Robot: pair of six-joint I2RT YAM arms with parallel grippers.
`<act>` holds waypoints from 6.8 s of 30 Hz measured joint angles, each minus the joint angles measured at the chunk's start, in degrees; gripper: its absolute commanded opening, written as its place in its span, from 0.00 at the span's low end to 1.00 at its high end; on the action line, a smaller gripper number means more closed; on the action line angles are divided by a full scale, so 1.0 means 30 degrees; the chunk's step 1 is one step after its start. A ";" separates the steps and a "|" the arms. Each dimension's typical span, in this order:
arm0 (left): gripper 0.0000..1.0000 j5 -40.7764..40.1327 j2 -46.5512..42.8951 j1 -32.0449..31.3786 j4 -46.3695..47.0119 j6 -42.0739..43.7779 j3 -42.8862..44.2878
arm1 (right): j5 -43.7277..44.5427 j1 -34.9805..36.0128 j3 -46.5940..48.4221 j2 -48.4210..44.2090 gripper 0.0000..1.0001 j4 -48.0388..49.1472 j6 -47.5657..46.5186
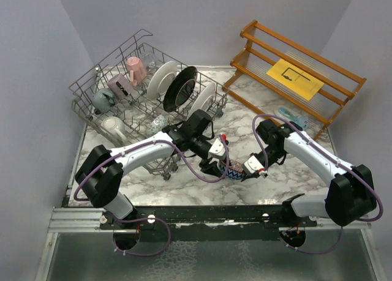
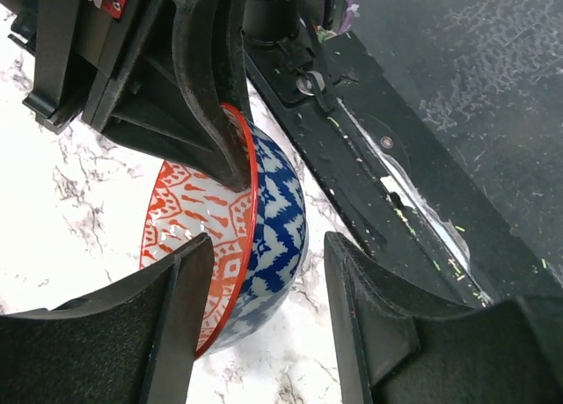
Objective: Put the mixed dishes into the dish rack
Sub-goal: Pick up the bowl from the center of the board, then insert the bowl into the dish rack.
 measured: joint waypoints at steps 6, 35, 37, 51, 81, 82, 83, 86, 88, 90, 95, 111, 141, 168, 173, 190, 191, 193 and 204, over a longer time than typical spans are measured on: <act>0.38 0.0510 0.0619 0.0095 -0.1166 0.0954 0.0576 | 0.0029 0.0211 0.0248 0.0641 0.02 -0.0160 -0.0095; 0.00 0.2645 0.3351 -0.0022 -0.9267 0.5734 0.3483 | -0.0619 0.0605 0.2237 0.1180 0.72 0.0896 0.1705; 0.00 0.2572 0.3045 -0.0022 -0.9020 0.5442 0.3308 | -0.0699 0.0605 0.2426 0.0867 0.74 0.0954 0.2288; 0.00 0.1122 -0.2339 -0.0022 -0.2011 -0.2200 -0.1494 | -0.1537 -0.1202 0.3075 -0.1698 0.75 0.1224 0.5042; 0.00 -0.0721 -0.7402 0.5952 0.9814 -2.4458 -0.3140 | -0.4575 -0.5610 0.0357 -0.2550 0.77 0.7774 1.4324; 0.00 -0.0685 -0.7686 0.6601 1.0185 -2.5012 -0.3286 | -0.4575 -0.5617 0.0328 -0.2528 0.77 0.7890 1.4367; 0.00 -0.0663 -0.7898 0.7111 1.0469 -2.5492 -0.3424 | -0.4575 -0.5617 0.0306 -0.2499 0.77 0.7985 1.4455; 0.00 -0.0539 -0.8459 0.8837 1.1562 -2.7132 -0.4000 | -0.4575 -0.5617 0.0226 -0.2412 0.77 0.8204 1.4608; 0.00 -0.0262 -0.8612 1.0149 1.2393 -2.8108 -0.4415 | -0.4575 -0.5617 0.0160 -0.2397 0.77 0.8335 1.4622; 0.00 0.0080 -0.8641 1.1154 1.3209 -2.8990 -0.4860 | -0.4568 -0.5617 0.0087 -0.2397 0.77 0.8429 1.4637; 0.00 0.1253 -0.8444 1.3661 1.4615 -3.0738 -0.5566 | -0.4561 -0.5617 -0.0044 -0.2397 0.77 0.8502 1.4659; 0.00 0.3184 -0.5785 1.6283 1.1205 -2.7664 -0.5814 | -0.4554 -0.5632 -0.0175 -0.2375 0.77 0.8633 1.4630; 0.00 0.3191 -0.4532 1.5839 0.9559 -2.6724 -0.5064 | -0.4554 -0.5639 -0.0175 -0.2251 0.77 0.8561 1.4010; 0.03 0.2477 -0.2368 1.5074 0.8349 -2.4757 -0.5034 | -0.4561 -0.5639 -0.0175 -0.2251 0.77 0.8335 1.3624; 0.07 0.2463 -0.1923 1.5125 0.7533 -2.4225 -0.4750 | -0.4561 -0.5639 -0.0175 -0.2251 0.77 0.8327 1.3580; 0.20 0.1304 -0.1297 1.5176 0.5858 -2.2148 -0.4721 | -0.4554 -0.5639 -0.0175 -0.2251 0.77 0.8276 1.3442; 0.21 0.1173 -0.1217 1.5176 0.5646 -2.1995 -0.4721 | -0.4561 -0.5639 -0.0175 -0.2251 0.77 0.8269 1.3435; 0.22 0.0976 -0.1086 1.5176 0.5253 -2.1726 -0.4721 | -0.4561 -0.5639 -0.0175 -0.2251 0.77 0.8262 1.3427; 0.37 0.0211 -0.1071 1.5045 0.3483 -2.0546 -0.4459 | -0.4561 -0.5639 -0.0175 -0.2251 0.77 0.8247 1.3420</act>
